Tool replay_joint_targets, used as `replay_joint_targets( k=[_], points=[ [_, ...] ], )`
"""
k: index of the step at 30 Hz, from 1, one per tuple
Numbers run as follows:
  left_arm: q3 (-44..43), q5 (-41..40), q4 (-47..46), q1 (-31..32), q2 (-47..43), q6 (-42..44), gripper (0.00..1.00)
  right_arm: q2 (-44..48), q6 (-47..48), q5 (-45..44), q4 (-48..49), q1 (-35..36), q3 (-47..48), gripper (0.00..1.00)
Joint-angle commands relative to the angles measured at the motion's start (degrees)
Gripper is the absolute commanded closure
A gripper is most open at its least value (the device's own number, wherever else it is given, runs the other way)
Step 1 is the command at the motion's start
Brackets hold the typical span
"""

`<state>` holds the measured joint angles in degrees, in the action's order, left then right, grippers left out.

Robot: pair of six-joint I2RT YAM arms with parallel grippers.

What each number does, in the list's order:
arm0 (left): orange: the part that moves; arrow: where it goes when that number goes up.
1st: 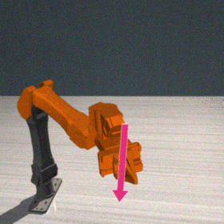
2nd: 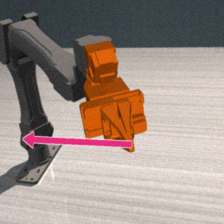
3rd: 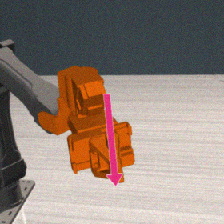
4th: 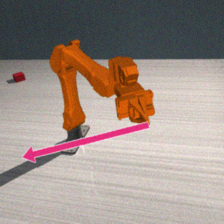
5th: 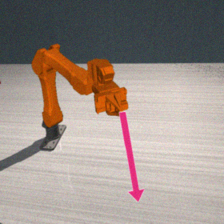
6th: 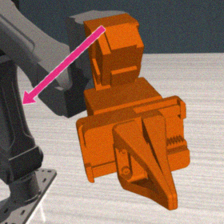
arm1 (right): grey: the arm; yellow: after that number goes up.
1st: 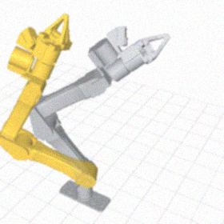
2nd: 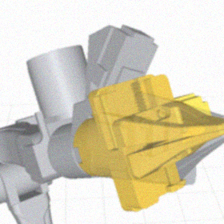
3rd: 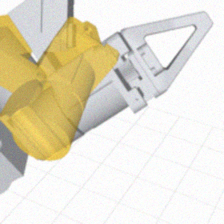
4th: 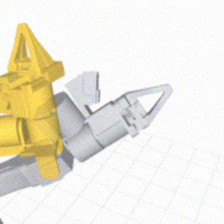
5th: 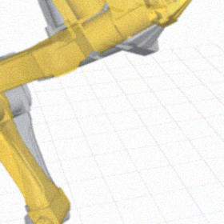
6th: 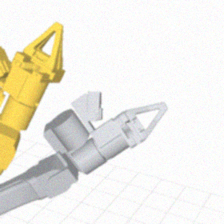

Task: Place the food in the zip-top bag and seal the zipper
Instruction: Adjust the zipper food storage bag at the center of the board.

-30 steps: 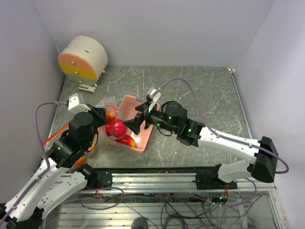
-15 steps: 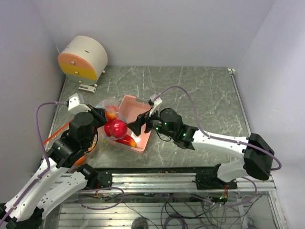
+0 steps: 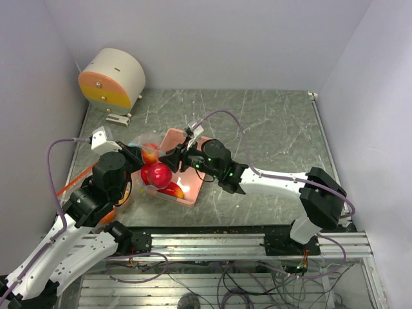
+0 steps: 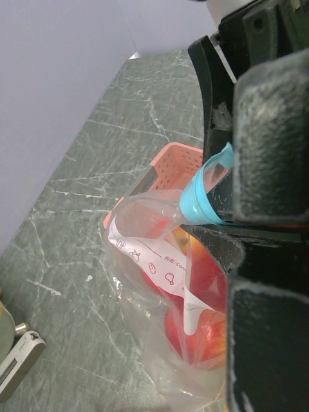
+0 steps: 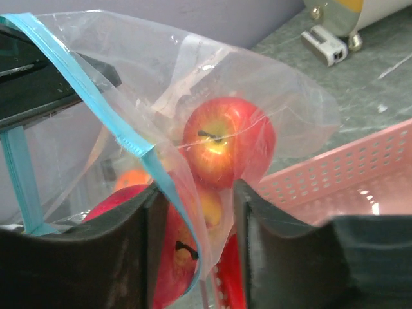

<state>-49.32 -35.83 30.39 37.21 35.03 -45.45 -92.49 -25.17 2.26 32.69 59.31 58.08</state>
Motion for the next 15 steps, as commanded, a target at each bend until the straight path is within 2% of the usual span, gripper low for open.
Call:
replay_joint_targets(
  k=[1, 3, 11, 13, 14, 15],
  points=[
    [-2.17, -1.45, -0.69, -0.13, -0.59, 0.39, 0.93, -1.88, -0.44, 0.28, 1.75, -0.43, 1.61, 0.66],
    [-2.3, -1.79, -0.47, -0.12, -0.79, 0.53, 0.93, -2.37, -0.33, 0.2, 0.55, -0.5, 1.64, 0.7],
    [-2.71, -3.96, -0.62, -0.12, -1.62, 1.33, 0.93, -1.48, -1.39, -0.07, -1.6, -0.47, -3.03, 0.7],
    [-2.55, -4.09, -0.91, -0.12, -1.63, 1.35, 0.93, -1.8, -1.49, 0.83, -2.29, -0.5, -2.57, 0.82],
    [-2.58, -4.07, -0.94, -0.12, -1.58, 1.54, 0.93, -2.24, -1.39, 1.41, -3.49, -0.51, -1.39, 0.96],
    [-2.64, -4.39, -0.63, -0.17, -1.4, 1.73, 0.93, -2.43, -1.1, 1.47, -5.72, -0.54, 0.8, 1.0]
  ],
)
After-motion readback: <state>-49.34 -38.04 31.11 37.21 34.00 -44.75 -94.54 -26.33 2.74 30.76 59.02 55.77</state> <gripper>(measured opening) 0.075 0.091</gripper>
